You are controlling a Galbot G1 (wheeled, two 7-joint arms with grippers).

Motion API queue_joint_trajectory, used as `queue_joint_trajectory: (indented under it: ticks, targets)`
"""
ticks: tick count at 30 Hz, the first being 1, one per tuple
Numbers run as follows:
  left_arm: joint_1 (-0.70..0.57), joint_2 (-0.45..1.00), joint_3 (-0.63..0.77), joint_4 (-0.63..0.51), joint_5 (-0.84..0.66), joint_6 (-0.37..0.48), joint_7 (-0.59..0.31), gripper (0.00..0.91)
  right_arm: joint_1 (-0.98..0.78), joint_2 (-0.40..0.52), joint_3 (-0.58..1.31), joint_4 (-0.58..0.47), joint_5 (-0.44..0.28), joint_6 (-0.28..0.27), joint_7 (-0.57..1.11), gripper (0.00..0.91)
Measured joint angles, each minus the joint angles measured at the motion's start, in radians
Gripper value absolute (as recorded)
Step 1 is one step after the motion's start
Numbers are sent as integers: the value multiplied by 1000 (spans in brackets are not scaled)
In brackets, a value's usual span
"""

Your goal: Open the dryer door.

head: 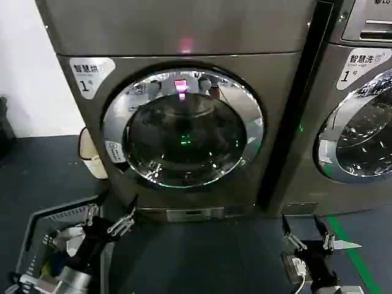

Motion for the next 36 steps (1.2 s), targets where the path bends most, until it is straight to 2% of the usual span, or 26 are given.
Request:
queue_joint_trajectory:
  ticks: [3, 7, 10, 14, 20, 27, 36]
  targets:
    - [2, -1, -1, -3, -12, 2, 0, 907, 20, -25, 15, -7, 39, -6, -62, 907]
    - [3, -1, 0, -5, -24, 5, 20, 907, 67, -96, 10, -20, 109, -39, -149, 907]
    - [3, 4, 0, -8, -23, 15, 22, 907, 122, -176, -12, -43, 176, -59, -205, 907]
    - [12, 6, -1, -20, -18, 21, 23, 907, 218, -300, -59, -97, 253, -58, -263, 907]
    - [30, -1, -3, -37, -21, 35, 25, 907, 367, -453, -144, -183, 338, -58, -327, 907]
    - [55, -7, -5, -57, -10, 31, 26, 907, 527, -547, -282, -257, 351, -65, -344, 907]
    - [71, -25, -6, -59, 13, 20, 26, 907, 698, -516, -444, -337, 327, -82, -341, 907]
